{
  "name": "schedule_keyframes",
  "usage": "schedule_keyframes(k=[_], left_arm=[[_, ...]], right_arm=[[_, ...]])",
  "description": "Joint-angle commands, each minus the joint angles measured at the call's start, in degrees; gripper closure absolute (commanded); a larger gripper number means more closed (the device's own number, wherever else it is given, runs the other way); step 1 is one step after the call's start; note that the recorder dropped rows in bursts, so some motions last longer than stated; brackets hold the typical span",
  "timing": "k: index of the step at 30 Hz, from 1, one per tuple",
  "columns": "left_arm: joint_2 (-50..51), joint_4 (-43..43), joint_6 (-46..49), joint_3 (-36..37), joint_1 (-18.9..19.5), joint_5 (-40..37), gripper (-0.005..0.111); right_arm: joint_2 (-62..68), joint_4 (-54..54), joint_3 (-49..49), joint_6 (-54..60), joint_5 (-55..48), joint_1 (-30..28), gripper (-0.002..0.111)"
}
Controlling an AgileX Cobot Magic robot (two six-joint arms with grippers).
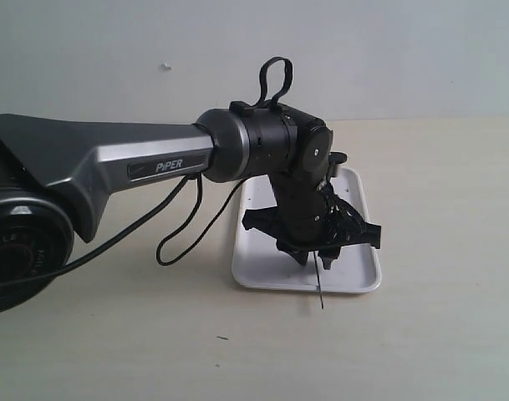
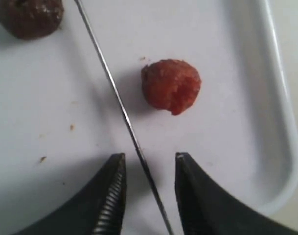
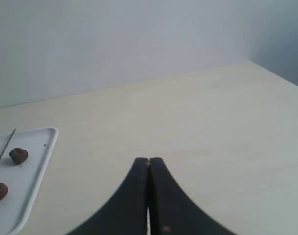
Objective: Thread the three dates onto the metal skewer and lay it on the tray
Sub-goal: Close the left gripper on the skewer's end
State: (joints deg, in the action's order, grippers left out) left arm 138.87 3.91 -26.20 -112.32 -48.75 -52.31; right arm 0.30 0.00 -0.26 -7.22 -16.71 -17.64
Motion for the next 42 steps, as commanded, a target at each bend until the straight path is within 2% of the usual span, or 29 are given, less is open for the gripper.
schedule_keyframes(k=[1,24,28,31,42], left_arm=[[-0.3,-0.2,-0.9,-0.3,-0.1,-1.4,0.072],[2.3,-0.4,-0.9,-0.3,-0.1,-1.1,0.072],[2.5,-0.4,-0.9,-0.3,-0.1,-1.3,0.087],[2.5,-0.2,-1.0,-0.3,-0.1,-1.3,0.105],[1.5,-0.6,-5.7,-0.3,0.3,-1.7,0.107]], right_arm=[[-0.3,0.0,0.3,-0.1,0.1,-0.3,0.108],[-0.3,0.0,0.3,-0.1,0.1,-0.3,0.108],[-0.3,0.0,0.3,-0.1,0.1,-0.3,0.108],[-0.3,0.0,0.3,-0.1,0.1,-0.3,0.108],[-0.3,0.0,0.3,-0.1,0.1,-0.3,0.108]])
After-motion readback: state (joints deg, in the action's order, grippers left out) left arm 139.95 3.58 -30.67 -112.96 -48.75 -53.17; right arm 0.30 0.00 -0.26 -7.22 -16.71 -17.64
